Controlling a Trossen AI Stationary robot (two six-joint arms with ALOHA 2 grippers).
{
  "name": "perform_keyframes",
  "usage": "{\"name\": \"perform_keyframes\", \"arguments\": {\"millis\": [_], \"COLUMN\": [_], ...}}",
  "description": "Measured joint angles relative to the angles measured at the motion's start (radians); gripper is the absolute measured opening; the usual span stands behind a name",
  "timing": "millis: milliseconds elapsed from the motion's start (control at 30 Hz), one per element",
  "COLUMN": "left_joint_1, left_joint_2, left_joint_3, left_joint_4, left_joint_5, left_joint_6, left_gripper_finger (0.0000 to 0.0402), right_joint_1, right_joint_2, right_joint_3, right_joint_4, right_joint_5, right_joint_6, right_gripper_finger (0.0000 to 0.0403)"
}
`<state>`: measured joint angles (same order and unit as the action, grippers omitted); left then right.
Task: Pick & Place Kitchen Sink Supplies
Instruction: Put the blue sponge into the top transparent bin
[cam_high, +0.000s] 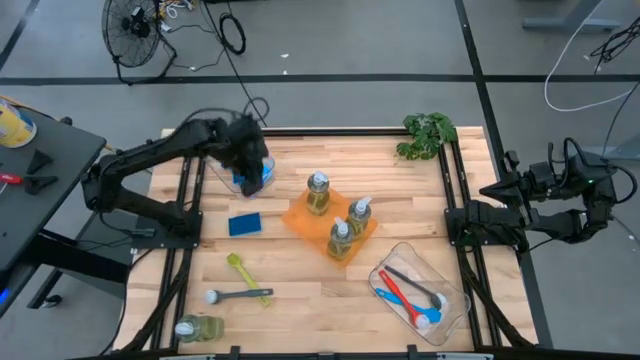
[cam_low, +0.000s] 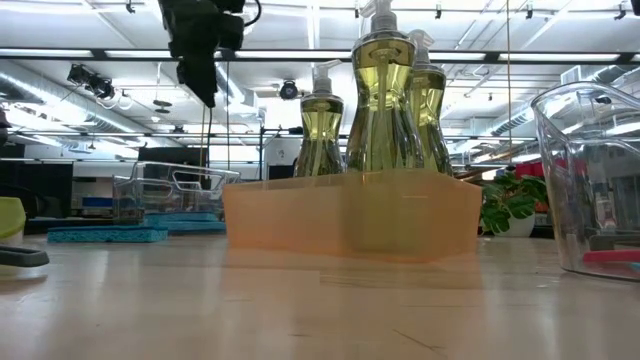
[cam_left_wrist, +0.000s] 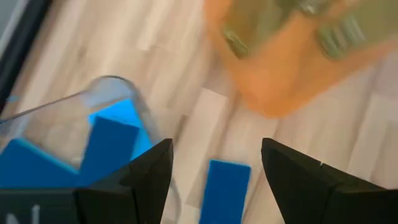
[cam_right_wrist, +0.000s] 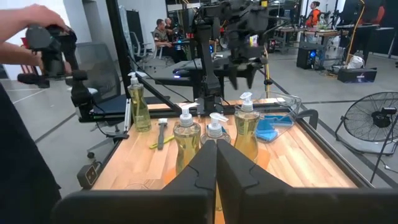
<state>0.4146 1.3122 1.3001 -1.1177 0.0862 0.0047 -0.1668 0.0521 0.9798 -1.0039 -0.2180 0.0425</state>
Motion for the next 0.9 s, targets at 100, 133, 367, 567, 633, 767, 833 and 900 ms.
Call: {"name": "perform_keyframes", "arguments": {"millis": [100,133,367,567,633,767,833,900], "left_joint_1": [-0.047,-0.056,-0.108,-0.195,-0.232,-0.305,-0.338,-0.372], "left_joint_2": [-0.044,-0.053,-0.12,-0.122,-0.121,-0.121,-0.121,-0.121], "left_joint_3": [-0.075,-0.102,-0.235,-0.344,-0.38,-0.429,-0.444,-0.46], "left_joint_4": [0.054,0.052,-0.023,0.003,0.02,0.092,0.133,0.183], "left_joint_5": [-0.002,-0.004,0.03,0.018,-0.005,-0.055,-0.068,-0.082], "left_joint_6": [0.005,0.0,-0.1,-0.127,-0.143,-0.193,-0.224,-0.26], "left_gripper_finger": [0.0248,0.0248,0.0248,0.0248,0.0248,0.0248,0.0248,0.0248], "right_joint_1": [0.0,0.0,0.0,0.0,0.0,0.0,0.0,0.0], "right_joint_2": [0.0,0.0,0.0,0.0,0.0,0.0,0.0,0.0], "right_joint_3": [0.0,0.0,0.0,0.0,0.0,0.0,0.0,0.0], "right_joint_4": [0.0,0.0,0.0,0.0,0.0,0.0,0.0,0.0], "right_joint_5": [0.0,0.0,0.0,0.0,0.0,0.0,0.0,0.0], "right_joint_6": [0.0,0.0,0.0,0.0,0.0,0.0,0.0,0.0], "right_gripper_finger": [0.0013,0.0013,0.0013,0.0013,0.0013,0.0013,0.0013,0.0013]}}
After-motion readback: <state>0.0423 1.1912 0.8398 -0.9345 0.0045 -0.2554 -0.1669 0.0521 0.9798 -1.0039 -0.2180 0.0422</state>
